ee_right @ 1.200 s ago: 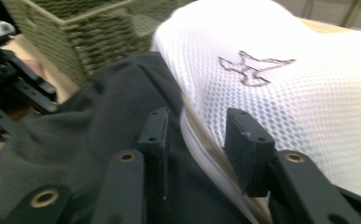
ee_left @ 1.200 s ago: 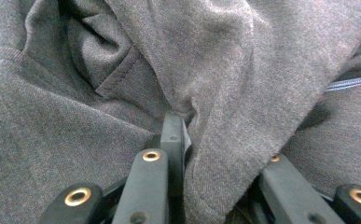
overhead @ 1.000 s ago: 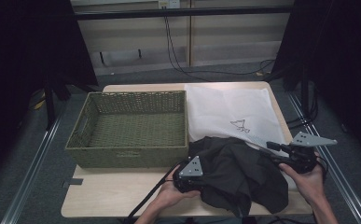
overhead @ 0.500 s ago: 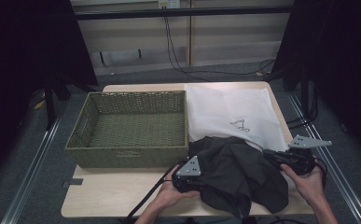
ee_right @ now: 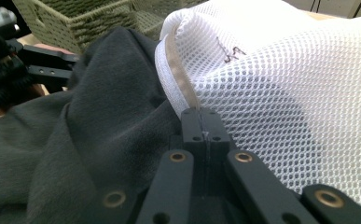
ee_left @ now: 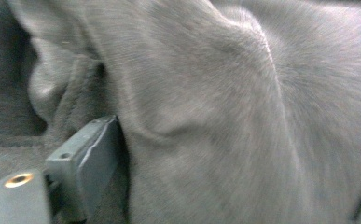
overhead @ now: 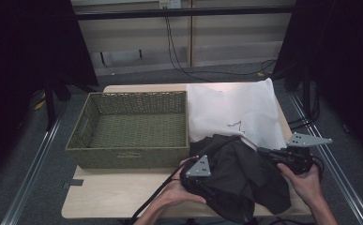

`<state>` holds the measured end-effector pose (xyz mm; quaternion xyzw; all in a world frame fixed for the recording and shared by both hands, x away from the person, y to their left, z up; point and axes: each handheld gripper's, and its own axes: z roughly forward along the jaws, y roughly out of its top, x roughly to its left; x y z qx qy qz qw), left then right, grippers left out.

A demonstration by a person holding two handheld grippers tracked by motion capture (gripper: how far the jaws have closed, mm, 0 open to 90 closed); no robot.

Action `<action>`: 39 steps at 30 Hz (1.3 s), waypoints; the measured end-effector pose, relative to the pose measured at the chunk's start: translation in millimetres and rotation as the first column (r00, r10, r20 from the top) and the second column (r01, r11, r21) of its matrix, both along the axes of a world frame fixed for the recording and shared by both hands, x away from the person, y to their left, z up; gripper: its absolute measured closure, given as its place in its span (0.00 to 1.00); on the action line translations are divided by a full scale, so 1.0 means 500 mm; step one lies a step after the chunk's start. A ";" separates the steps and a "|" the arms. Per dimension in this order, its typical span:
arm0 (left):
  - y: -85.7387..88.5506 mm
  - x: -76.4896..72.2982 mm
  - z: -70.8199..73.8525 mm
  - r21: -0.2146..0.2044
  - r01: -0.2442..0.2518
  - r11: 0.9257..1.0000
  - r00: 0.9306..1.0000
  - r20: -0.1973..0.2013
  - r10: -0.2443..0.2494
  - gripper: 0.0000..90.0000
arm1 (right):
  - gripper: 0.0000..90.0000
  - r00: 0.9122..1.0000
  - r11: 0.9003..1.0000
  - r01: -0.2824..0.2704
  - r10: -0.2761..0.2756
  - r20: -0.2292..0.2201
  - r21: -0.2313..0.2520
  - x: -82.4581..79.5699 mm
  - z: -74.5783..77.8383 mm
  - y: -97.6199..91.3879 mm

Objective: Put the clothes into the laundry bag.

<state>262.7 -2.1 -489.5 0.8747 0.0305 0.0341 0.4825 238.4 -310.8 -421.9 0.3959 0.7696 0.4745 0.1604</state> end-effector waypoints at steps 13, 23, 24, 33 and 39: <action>-0.024 0.006 -0.011 0.065 -0.134 0.989 0.981 0.148 0.123 0.58 | 1.00 1.000 1.000 -0.019 0.019 -0.020 -0.006 0.003 -0.008 0.010; -0.002 0.046 0.043 -0.092 -0.172 0.981 0.984 -0.060 0.167 0.79 | 1.00 0.997 0.998 -0.068 0.067 0.043 0.017 0.028 0.063 0.045; 0.000 0.048 0.051 -0.123 -0.174 0.977 0.983 -0.078 0.165 0.79 | 1.00 0.995 0.997 -0.078 0.077 0.057 0.023 0.030 0.075 0.050; 0.024 0.065 0.163 -0.272 -0.153 0.950 0.982 -0.146 0.116 0.80 | 1.00 0.978 0.986 -0.151 0.139 0.159 0.070 0.041 0.159 0.100; 0.024 0.061 0.183 -0.270 -0.176 0.947 0.983 -0.108 0.152 0.80 | 1.00 0.970 0.973 -0.191 0.167 0.176 0.128 0.057 0.166 0.123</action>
